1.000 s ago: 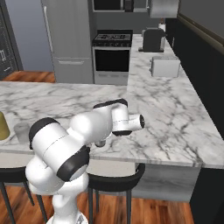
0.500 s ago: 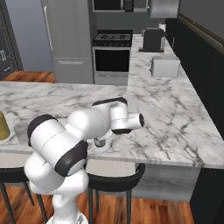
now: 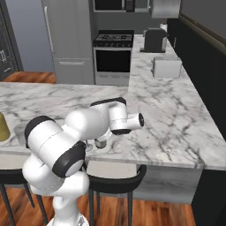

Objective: There is a wine glass and glass cup on the dining counter. Place the wine bottle next to the wine glass and the juice bottle next to the glass cup.

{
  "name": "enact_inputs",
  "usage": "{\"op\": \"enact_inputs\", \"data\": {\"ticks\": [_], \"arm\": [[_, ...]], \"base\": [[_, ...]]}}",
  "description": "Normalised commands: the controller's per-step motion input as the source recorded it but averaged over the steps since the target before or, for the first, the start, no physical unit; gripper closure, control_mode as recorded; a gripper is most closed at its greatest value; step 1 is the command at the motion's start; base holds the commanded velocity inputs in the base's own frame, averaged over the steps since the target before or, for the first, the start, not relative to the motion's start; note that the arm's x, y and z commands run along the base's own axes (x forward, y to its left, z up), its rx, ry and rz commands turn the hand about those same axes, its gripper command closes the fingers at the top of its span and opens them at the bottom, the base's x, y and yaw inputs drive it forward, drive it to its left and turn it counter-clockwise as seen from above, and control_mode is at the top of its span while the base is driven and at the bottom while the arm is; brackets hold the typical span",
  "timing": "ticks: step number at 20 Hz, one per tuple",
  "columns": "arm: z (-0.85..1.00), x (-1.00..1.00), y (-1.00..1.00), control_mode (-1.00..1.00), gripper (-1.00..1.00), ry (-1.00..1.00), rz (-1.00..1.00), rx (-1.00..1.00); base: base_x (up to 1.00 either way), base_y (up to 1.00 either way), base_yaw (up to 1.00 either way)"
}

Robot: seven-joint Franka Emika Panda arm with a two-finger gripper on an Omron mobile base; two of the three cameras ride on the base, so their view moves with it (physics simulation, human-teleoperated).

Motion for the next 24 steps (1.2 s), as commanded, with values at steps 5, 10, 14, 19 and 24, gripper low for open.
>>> {"op": "enact_inputs", "data": {"ticks": [5, 10, 14, 19, 24], "arm": [[-0.08, 0.0, 0.0, -1.0, -1.0, -0.04, 0.0, -0.03], [-0.04, 0.0, -0.04, -1.0, -1.0, 0.0, 0.0, -0.01], [0.0, 0.0, -0.09, -1.0, -1.0, 0.0, 0.0, 0.0], [0.0, 0.0, -0.08, -1.0, -1.0, 0.0, 0.0, 0.0], [0.0, 0.0, -0.12, -1.0, -1.0, -0.01, 0.0, 0.0]], "base": [[0.0, 0.0, 0.0], [0.0, 0.0, 0.0], [0.0, 0.0, 0.0], [0.0, 0.0, 0.0], [0.0, 0.0, 0.0]]}}
